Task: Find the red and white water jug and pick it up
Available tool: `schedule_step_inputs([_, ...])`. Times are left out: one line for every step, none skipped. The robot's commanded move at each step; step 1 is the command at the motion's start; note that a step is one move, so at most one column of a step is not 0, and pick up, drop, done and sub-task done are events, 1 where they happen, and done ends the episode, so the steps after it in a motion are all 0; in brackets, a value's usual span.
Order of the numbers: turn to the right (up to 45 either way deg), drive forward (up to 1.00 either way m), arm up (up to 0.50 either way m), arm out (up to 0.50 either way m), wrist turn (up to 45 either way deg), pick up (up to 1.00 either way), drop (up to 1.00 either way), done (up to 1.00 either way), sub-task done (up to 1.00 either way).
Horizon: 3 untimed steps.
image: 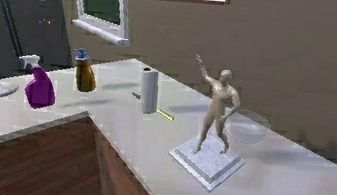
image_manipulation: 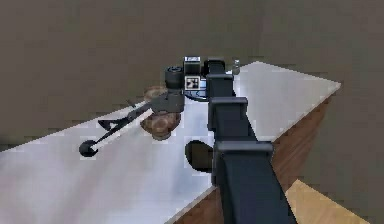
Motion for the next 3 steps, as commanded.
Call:
schedule_step_inputs([0.0, 0.00, 0.00, 0.00, 45.0, 0.00, 0.00, 0.00, 0.00])
schedule_step_inputs([0.0, 0.00, 0.00, 0.00, 15.0, 0.00, 0.00, 0.00, 0.00])
schedule_step_inputs([0.0, 0.00, 0.00, 0.00, 0.0, 1.00, 0.00, 0.00, 0.00])
